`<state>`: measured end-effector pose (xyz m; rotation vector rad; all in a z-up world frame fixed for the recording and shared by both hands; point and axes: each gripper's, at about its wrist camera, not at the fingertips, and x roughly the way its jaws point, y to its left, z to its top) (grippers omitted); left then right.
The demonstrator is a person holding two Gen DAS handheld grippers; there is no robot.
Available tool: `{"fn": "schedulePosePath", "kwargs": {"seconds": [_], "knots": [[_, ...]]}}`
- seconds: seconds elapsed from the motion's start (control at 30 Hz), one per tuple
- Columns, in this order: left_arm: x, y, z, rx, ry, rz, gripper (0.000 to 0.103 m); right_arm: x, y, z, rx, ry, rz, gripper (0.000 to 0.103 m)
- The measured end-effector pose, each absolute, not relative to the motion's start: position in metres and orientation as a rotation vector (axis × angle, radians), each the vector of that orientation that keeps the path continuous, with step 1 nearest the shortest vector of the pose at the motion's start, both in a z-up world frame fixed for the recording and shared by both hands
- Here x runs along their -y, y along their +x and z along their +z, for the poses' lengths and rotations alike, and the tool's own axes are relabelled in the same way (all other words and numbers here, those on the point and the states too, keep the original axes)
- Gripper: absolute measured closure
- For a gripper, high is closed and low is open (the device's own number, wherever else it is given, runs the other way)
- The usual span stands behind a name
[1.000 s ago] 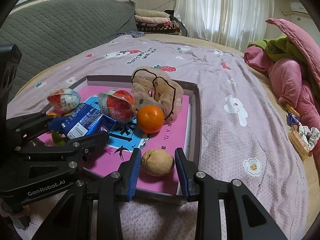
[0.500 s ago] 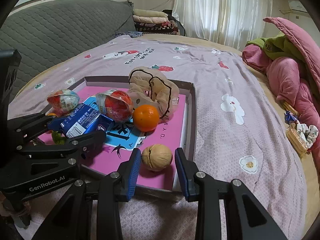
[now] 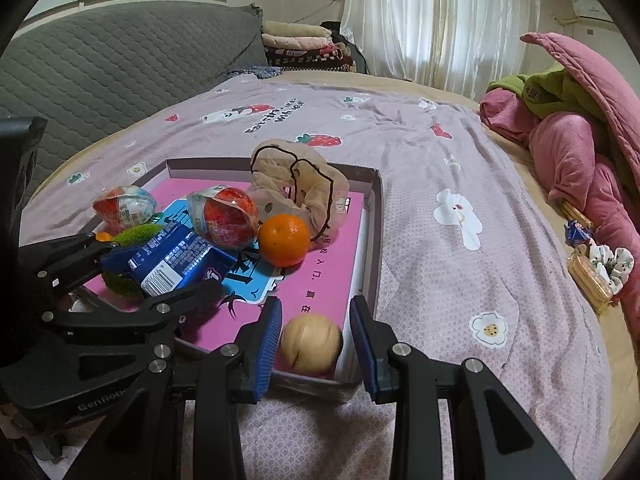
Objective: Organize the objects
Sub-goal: 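Carry snack packet with left gripper and walnut with right gripper over the tray, then lower and release walnut with right gripper while left gripper lowers snack packet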
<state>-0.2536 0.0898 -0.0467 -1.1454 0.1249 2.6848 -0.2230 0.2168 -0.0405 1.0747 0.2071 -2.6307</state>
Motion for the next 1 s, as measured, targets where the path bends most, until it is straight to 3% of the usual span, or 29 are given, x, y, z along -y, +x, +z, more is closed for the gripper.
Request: {"fn": "schedulePosePath", "kwargs": {"seconds": [0.6, 1.0], "knots": [[-0.092, -0.255, -0.046, -0.074, -1.223, 2.656, 0.048, -0.223, -0.221, -0.034, -0.188, 1.054, -2.646, 0.067], [-0.087, -0.251, -0.036, -0.057, -1.194, 2.682, 0.045, -0.224, -0.219, -0.033, -0.181, 1.051, -2.647, 0.06]]}}
